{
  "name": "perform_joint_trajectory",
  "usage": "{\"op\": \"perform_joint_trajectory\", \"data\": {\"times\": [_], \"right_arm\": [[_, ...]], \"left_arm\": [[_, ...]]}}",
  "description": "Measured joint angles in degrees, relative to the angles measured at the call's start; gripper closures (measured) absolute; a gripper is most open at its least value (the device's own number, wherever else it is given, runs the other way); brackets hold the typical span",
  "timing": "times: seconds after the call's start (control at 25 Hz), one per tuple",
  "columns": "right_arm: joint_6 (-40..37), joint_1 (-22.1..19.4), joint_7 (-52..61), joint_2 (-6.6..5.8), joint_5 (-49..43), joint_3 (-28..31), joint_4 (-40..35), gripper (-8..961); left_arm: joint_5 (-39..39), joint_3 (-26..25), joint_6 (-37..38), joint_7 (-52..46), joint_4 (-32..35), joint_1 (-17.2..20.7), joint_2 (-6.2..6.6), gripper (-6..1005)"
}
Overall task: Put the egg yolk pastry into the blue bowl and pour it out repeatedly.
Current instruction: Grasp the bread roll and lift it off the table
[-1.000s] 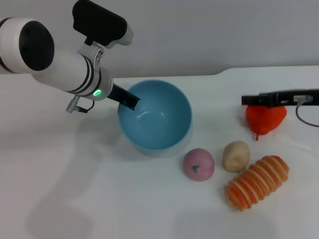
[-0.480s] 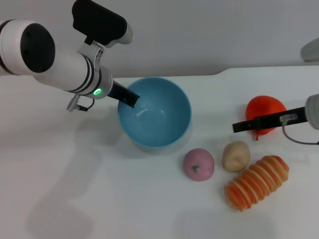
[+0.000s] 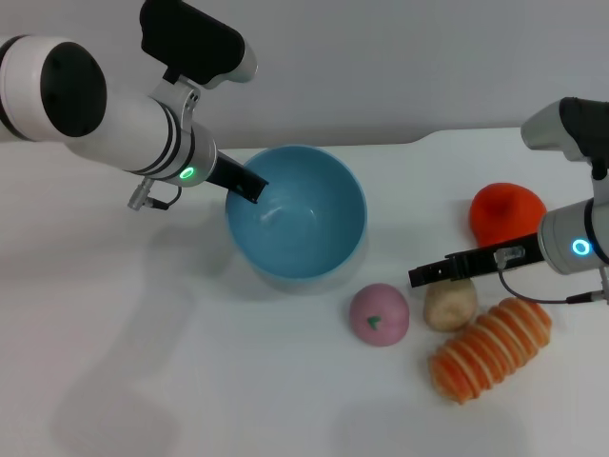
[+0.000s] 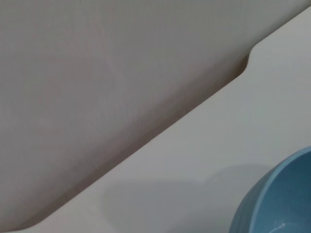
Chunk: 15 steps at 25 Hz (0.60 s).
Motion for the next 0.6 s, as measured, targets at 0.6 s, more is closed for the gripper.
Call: {"op": "perform_joint_trajectory", "data": {"times": [0.6], "right_arm": [[-1.9,-0.5,7.5,-0.48,-5.2,0.1,-0.6,505]], "left_arm": [[1.5,0.0,0.6,0.1,0.5,-0.4,-0.11,999]]}}
